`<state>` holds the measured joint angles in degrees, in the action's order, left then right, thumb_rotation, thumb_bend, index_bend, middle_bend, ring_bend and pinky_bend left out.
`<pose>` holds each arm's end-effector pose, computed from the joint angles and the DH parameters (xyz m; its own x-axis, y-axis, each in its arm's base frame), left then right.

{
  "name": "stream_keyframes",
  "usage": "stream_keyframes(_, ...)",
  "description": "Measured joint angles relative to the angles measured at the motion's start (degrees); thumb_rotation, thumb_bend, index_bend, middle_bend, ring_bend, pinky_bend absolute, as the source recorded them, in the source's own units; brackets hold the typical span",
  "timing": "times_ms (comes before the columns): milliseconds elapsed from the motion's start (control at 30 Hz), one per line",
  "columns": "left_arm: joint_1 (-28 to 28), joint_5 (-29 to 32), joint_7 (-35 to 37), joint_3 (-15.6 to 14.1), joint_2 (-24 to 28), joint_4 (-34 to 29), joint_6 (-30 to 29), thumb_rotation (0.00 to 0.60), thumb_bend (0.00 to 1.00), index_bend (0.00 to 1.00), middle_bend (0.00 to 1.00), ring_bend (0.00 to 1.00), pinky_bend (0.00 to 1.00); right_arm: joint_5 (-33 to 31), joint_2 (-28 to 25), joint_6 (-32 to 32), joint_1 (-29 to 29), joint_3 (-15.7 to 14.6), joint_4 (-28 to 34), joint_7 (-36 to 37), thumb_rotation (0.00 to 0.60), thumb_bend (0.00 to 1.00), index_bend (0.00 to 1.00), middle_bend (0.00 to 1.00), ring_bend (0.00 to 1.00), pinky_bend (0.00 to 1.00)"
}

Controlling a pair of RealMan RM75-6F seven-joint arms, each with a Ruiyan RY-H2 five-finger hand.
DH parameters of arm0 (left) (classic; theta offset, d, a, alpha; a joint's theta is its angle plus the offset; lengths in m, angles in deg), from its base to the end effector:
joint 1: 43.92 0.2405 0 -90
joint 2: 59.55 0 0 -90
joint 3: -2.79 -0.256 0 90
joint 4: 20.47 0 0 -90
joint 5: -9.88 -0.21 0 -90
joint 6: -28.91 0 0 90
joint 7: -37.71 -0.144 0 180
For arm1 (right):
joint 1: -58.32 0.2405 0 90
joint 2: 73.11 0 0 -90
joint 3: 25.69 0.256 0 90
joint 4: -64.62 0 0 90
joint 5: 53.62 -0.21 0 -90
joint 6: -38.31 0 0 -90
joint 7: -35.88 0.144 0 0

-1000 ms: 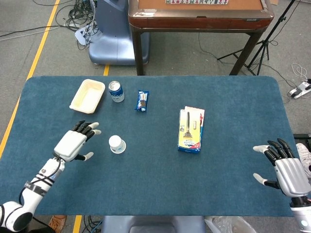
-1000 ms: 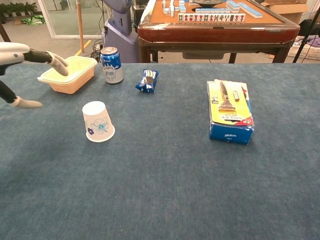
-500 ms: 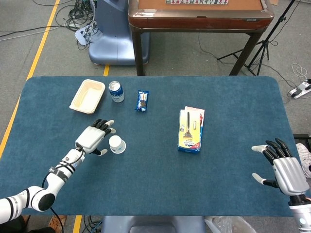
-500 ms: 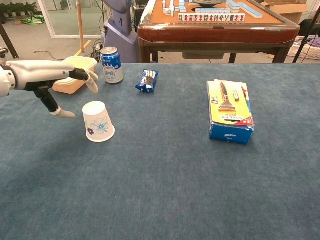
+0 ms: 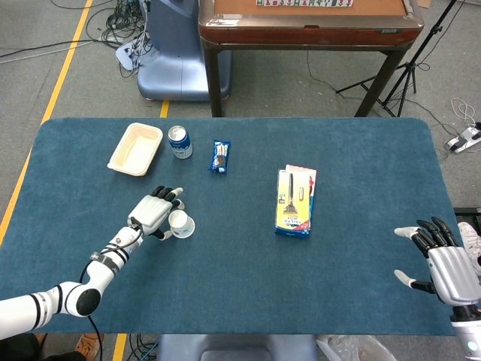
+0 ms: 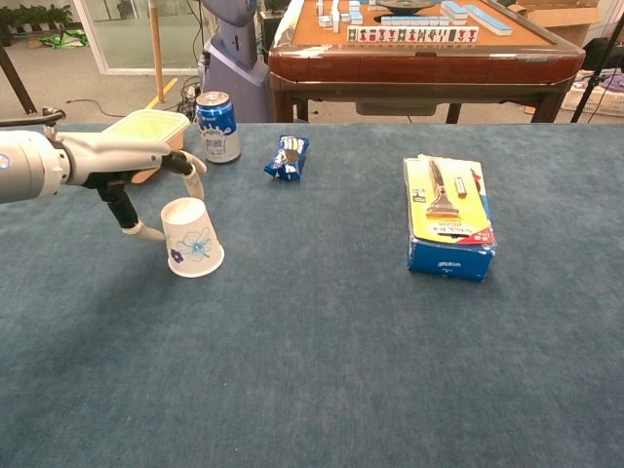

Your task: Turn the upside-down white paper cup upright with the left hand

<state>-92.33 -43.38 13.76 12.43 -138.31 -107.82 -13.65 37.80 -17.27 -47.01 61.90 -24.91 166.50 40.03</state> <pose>-0.1556 0.3702 0.0147 0.5635 0.3703 0.7385 0.8167 -0.3843 -0.4305 -0.2818 -0.1643 0.1793 0.3162 -0.0504 0.9474 -0.9467 -0.0818 0.3116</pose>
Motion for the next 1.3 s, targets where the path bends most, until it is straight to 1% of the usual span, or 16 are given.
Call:
stream_keyframes(333, -2.0, 2.6, -0.5, -0.7, -0.8, 0.8, -0.4, 0.6, 0.21, 0.31, 0.04, 0.03, 0.0, -0.2, 0.1, 0.0, -0.1, 0.0, -0.7, 0.8, 0.6, 0.05, 0.3, 0.29, 0.14, 0.07)
stream_keyframes(467, -2.5, 3.8, -0.7, -1.1, -1.1, 1.2, -0.8, 0.6, 0.21, 0.34, 0.04, 0.03, 0.0, -0.3, 0.1, -0.1, -0.2, 0.0, -0.8, 1.0, 0.6, 0.05, 0.3, 0.29, 0.14, 0.07)
stream_keyframes(667, -2.6, 3.5, 1.0, -1.3, -1.9, 2.4, -1.4, 0.6, 0.22, 0.38, 0.04, 0.03, 0.0, -0.2, 0.2, -0.3, -0.4, -0.1, -0.8, 1.0, 0.6, 0.05, 0.3, 0.29, 0.14, 0.07)
stream_keyframes(767, -2.3, 3.1, 3.1, -1.0, -2.0, 2.7, -1.4, 0.6, 0.22, 0.39, 0.04, 0.03, 0.0, -0.3, 0.1, -0.4, -0.5, -0.1, -0.7, 0.8, 0.6, 0.05, 0.3, 0.29, 0.14, 0.07)
stream_keyframes(967, -1.3, 2.2, 9.8, 0.3, -1.5, 3.2, -0.1, 0.6, 0.23, 0.4, 0.04, 0.03, 0.0, -0.3, 0.0, -0.6, -0.6, -0.1, -0.5, 0.6, 0.6, 0.05, 0.3, 0.29, 0.14, 0.07)
stream_keyframes(1167, 0.7, 0.3, 21.3, 2.3, -1.0, 4.1, 2.1, 0.6, 0.23, 0.39, 0.04, 0.04, 0.0, -0.3, 0.0, -0.6, -0.6, 0.0, -0.3, 0.4, 0.6, 0.05, 0.3, 0.29, 0.14, 0.07)
stream_keyframes(1300, 2.4, -1.8, 30.5, 3.7, -1.3, 6.4, 4.2, 0.6, 0.23, 0.39, 0.04, 0.03, 0.0, -0.3, 0.0, -0.6, -0.6, 0.0, -0.1, 0.1, 0.6, 0.05, 0.3, 0.29, 0.14, 0.07)
